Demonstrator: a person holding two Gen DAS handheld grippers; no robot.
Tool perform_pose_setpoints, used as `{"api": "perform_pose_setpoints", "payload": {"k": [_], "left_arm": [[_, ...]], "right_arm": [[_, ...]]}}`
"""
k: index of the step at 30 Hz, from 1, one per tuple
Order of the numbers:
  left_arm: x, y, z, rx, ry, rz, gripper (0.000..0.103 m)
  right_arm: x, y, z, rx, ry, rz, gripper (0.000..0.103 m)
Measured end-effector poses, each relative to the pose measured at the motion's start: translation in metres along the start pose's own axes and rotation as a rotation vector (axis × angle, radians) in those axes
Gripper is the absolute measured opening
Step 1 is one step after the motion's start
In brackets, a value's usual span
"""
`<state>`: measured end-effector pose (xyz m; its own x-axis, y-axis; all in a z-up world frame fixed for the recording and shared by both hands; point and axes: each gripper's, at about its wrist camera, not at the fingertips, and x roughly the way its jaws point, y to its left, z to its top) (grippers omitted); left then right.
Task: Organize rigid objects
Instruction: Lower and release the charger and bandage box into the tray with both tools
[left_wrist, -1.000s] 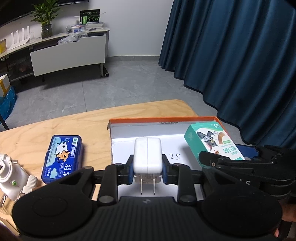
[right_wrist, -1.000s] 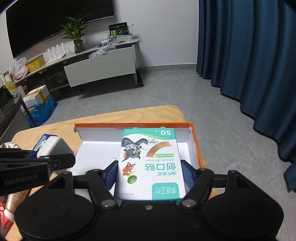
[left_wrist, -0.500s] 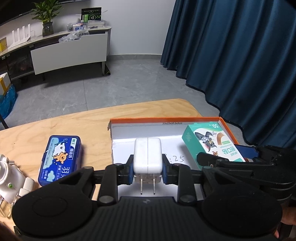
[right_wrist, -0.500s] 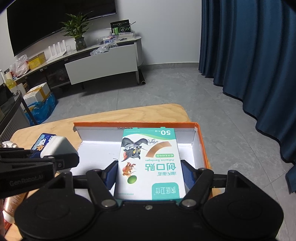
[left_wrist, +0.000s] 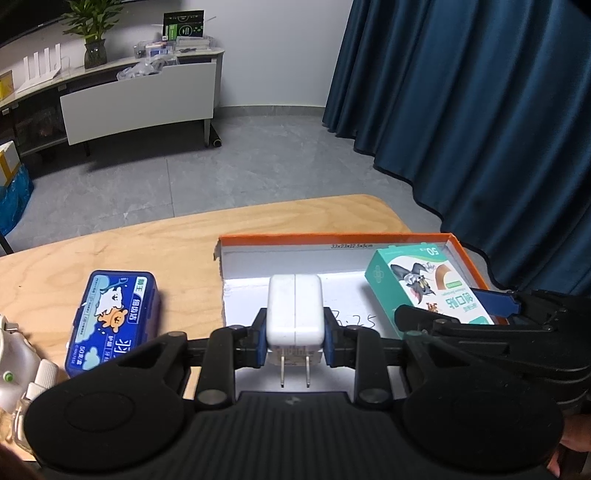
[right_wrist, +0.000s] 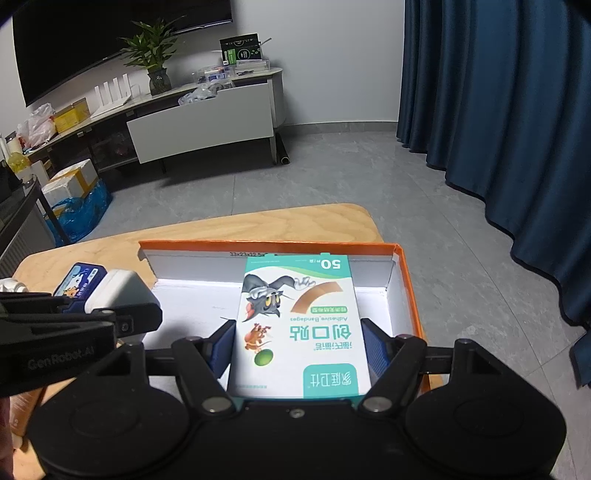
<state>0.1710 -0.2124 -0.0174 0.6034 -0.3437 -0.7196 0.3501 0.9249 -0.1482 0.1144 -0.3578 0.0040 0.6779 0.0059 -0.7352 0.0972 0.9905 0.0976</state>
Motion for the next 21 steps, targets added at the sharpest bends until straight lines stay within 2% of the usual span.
{"api": "perform_pose_setpoints", "payload": {"k": [10, 15, 21], "left_arm": [[0.01, -0.003, 0.003, 0.0, -0.009, -0.003, 0.029], [0.014, -0.002, 0.003, -0.025, 0.0, -0.035, 0.029], [-0.004, -0.006, 0.004, -0.01, -0.022, -0.035, 0.047]], "right_arm": [[0.006, -0.002, 0.0, 0.009, 0.008, -0.019, 0.084], [0.004, -0.003, 0.0, 0.011, 0.006, -0.051, 0.085], [-0.015, -0.01, -0.005, 0.05, -0.024, -0.074, 0.088]]}}
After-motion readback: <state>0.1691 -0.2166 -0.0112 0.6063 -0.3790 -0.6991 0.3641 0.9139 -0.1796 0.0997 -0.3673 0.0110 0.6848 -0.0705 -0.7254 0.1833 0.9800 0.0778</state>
